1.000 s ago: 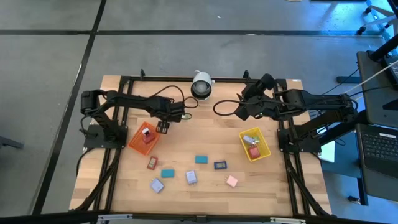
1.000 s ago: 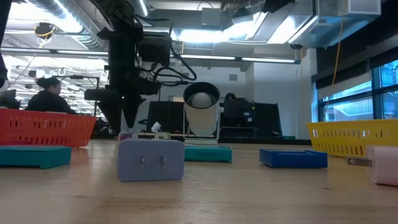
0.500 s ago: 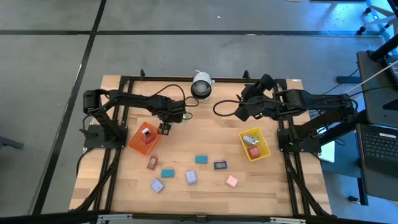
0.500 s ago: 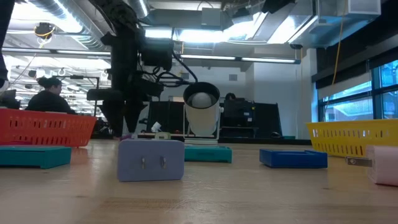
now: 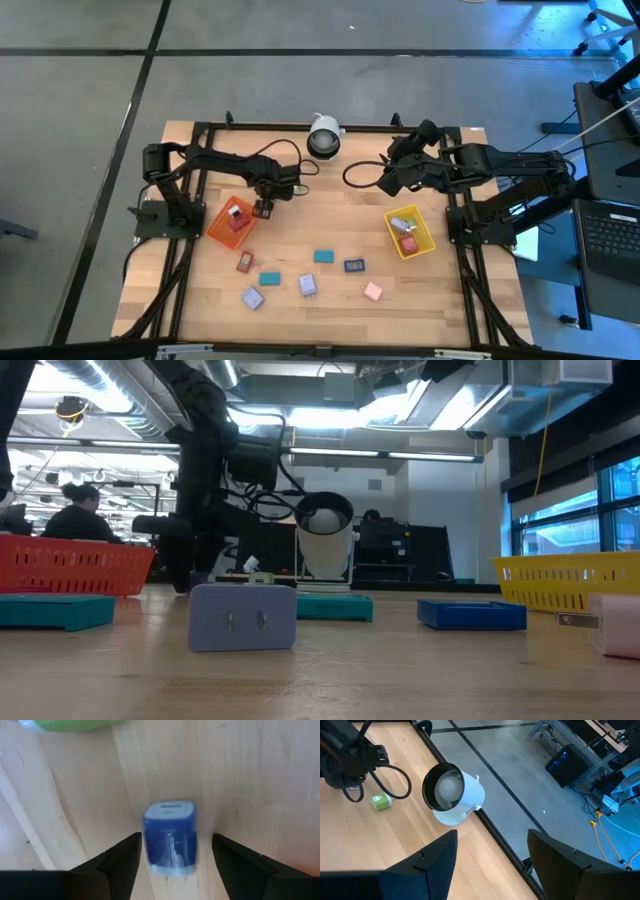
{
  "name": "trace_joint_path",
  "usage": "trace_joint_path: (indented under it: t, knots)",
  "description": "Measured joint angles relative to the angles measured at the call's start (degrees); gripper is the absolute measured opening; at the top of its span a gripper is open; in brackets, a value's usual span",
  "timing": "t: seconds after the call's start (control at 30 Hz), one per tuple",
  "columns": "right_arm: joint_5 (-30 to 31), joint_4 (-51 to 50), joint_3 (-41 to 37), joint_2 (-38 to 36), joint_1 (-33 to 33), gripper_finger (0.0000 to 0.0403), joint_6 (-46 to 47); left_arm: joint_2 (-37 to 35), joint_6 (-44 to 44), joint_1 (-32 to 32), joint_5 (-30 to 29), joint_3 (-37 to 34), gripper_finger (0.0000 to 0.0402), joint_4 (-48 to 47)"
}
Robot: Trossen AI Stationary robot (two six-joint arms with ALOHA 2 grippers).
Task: Pick & Place Office items
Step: Put the violet charger adapter into the yellow basket
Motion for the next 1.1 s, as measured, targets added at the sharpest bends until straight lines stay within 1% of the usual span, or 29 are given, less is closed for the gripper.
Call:
trace_joint_path:
  t: [0.13,0.3,0.37,0.57,0.67,0.8,1.0,1.1]
  knots:
    - [0.0,0.0,0.0,0.0,-0.01,0.0241,0.0,-0.03,0.0,0.01,-0.14,0.0,0.0206,-0.84]
    - [-0.01,0.0,0.0,0.0,-0.01,0.0241,-0.02,-0.03,-0.28,0.01,-0.12,-0.04,0.0146,-1.03]
    - [0.0,0.0,0.0,0.0,-0.01,0.0241,-0.02,-0.07,-0.39,0.01,-0.06,-0.03,0.013,-1.09]
    - [-0.13,0.0,0.0,0.09,-0.01,0.0241,0.07,-0.09,-0.44,0.01,0.33,-0.02,0.0131,-1.11]
    - [-1.55,0.02,0.0,0.21,0.0,0.0241,0.05,-0.09,-0.44,0.01,0.38,-0.02,0.0131,-1.11]
    - [-1.96,0.02,-0.04,1.05,-0.01,0.0241,-0.31,-0.11,-0.44,-0.25,0.77,0.13,0.0132,-1.53]
    - [-2.47,0.43,-0.04,2.86,-0.01,0.0241,-4.22,-0.11,-0.48,-0.32,4.71,3.47,0.0132,-5.47]
    - [0.93,0.47,-0.04,3.58,0.01,0.0241,-6.42,-0.11,-0.42,-0.32,9.05,6.28,0.0132,-8.14]
